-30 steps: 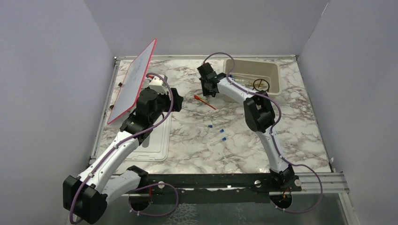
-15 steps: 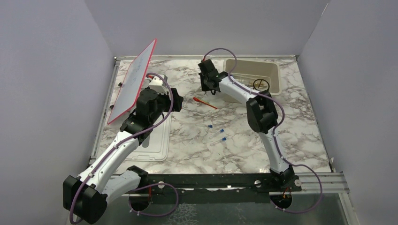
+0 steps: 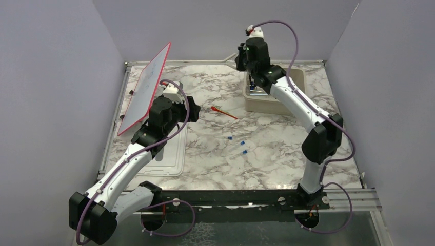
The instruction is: Organize the chemistry lab equipment
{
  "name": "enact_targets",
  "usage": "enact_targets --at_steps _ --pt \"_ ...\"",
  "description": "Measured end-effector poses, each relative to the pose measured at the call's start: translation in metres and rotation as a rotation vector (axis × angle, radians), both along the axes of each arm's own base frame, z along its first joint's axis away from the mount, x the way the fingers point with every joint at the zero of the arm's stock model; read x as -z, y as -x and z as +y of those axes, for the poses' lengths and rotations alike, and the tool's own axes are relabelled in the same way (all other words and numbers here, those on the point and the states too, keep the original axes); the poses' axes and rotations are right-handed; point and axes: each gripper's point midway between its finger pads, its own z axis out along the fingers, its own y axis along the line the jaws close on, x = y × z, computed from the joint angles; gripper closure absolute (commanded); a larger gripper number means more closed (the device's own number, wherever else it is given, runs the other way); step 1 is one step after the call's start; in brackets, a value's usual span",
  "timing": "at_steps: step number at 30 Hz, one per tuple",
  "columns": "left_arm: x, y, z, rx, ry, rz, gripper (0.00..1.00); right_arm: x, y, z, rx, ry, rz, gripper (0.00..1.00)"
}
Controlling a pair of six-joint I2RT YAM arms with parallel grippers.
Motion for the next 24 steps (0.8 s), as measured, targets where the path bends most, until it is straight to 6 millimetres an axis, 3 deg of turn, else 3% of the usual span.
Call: enact_targets --at_steps 2,4,8,10,13,15,20,24 --pt "0.000 0.000 0.000 0.000 0.000 0.000 0.23 -0.003 -0.002 -0.026 0.043 0.000 -0.004 0.99" --pt "0.000 0.000 0.000 0.000 0.000 0.000 0.23 0.007 -0.005 -0.057 0.099 0.011 0.018 0.99" --pt "0.000 0.000 0.000 0.000 0.000 0.000 0.23 0.051 -0.005 -0.113 0.200 0.042 0.113 0.99" --pt "0.000 0.000 0.000 0.000 0.000 0.000 0.23 0.077 0.000 -0.132 0.235 0.065 0.172 0.99" --pt "0.000 0.000 0.000 0.000 0.001 0.000 0.23 0.103 0.011 -0.138 0.237 0.094 0.244 0.99" --pt "0.000 0.000 0.000 0.000 0.001 0.000 0.23 0.110 0.015 -0.134 0.225 0.099 0.266 0.99" --pt "0.000 0.000 0.000 0.000 0.001 0.000 0.23 0.123 0.012 -0.129 0.212 0.112 0.291 0.99" --pt "0.001 0.000 0.000 0.001 0.001 0.002 0.23 0.157 0.004 -0.129 0.213 0.137 0.351 0.99"
